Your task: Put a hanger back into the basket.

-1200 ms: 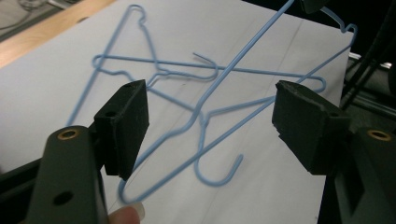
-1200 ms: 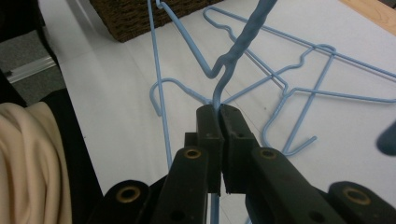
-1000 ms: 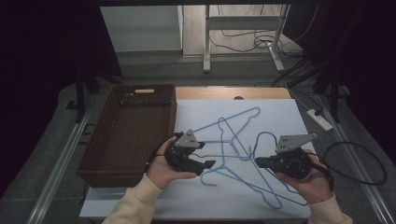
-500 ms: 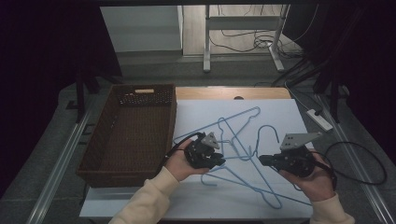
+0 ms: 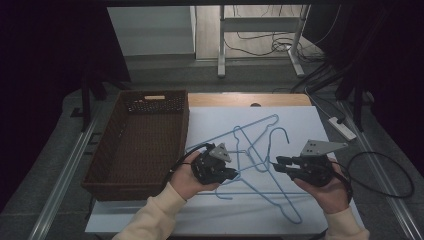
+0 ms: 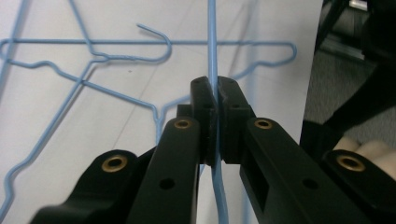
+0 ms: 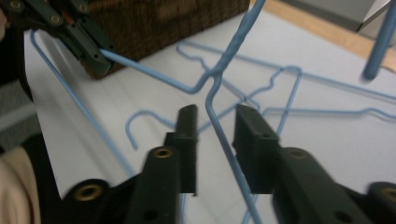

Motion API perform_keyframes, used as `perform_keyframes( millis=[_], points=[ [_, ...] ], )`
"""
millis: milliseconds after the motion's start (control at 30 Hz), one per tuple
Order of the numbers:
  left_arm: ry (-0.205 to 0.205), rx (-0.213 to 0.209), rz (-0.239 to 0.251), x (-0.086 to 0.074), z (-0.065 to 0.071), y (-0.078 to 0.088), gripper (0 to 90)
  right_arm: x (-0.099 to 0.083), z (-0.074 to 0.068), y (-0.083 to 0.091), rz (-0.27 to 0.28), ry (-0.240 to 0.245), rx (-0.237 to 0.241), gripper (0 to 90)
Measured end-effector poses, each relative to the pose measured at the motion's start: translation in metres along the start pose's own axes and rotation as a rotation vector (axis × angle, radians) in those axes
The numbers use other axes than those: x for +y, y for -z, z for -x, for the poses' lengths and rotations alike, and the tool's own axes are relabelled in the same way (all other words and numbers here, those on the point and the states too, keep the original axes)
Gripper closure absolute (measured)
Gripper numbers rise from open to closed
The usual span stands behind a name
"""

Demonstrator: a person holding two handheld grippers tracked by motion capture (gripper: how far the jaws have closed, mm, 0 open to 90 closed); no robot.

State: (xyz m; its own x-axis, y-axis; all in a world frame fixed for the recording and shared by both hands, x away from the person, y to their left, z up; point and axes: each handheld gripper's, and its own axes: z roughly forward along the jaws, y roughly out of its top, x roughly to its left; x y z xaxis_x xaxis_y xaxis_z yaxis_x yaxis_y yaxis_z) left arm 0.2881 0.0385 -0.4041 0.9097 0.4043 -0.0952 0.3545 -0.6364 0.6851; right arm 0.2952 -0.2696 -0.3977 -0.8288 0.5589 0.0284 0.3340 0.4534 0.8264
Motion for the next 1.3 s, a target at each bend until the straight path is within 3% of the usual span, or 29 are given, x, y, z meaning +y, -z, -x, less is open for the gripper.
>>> perform_keyframes(
  millis=[33,67,167,200,233,400,633,867,1000,1133,1300],
  points=[
    [0.013,0.001,0.013,0.000,-0.001,0.003,86.8,0.000,0.000,0.002,0.043,-0.010,-0.027,56.8],
    [0.023,0.004,0.020,-0.001,-0.002,0.007,86.8,0.000,0.000,0.002,0.043,-0.010,-0.027,56.8],
    [0.045,0.020,0.052,-0.002,-0.004,0.018,86.9,-0.001,0.002,0.010,0.135,-0.035,-0.061,46.5],
    [0.050,0.027,0.064,-0.003,-0.005,0.022,86.9,-0.001,0.002,0.010,0.135,-0.035,-0.061,46.5],
    [0.056,0.030,0.076,-0.004,-0.006,0.027,86.9,-0.002,0.003,0.014,0.171,-0.038,-0.099,40.8],
    [0.107,0.026,0.164,-0.009,-0.014,0.053,86.9,-0.006,0.008,0.020,0.218,-0.060,-0.131,38.5],
    [0.155,0.071,0.257,-0.021,-0.027,0.089,86.9,-0.015,0.013,0.013,0.192,-0.091,-0.123,37.1],
    [0.229,0.163,0.351,-0.053,-0.043,0.136,86.9,-0.024,0.018,0.004,0.150,-0.108,-0.132,36.4],
    [0.257,0.195,0.373,-0.067,-0.049,0.151,86.9,-0.028,0.020,0.000,0.131,-0.117,-0.135,36.1],
    [0.306,0.255,0.401,-0.090,-0.059,0.176,86.9,-0.034,0.023,-0.006,0.095,-0.117,-0.139,35.4],
    [0.348,0.308,0.416,-0.110,-0.068,0.195,86.9,-0.038,0.025,-0.011,0.070,-0.127,-0.146,35.1]
  ],
)
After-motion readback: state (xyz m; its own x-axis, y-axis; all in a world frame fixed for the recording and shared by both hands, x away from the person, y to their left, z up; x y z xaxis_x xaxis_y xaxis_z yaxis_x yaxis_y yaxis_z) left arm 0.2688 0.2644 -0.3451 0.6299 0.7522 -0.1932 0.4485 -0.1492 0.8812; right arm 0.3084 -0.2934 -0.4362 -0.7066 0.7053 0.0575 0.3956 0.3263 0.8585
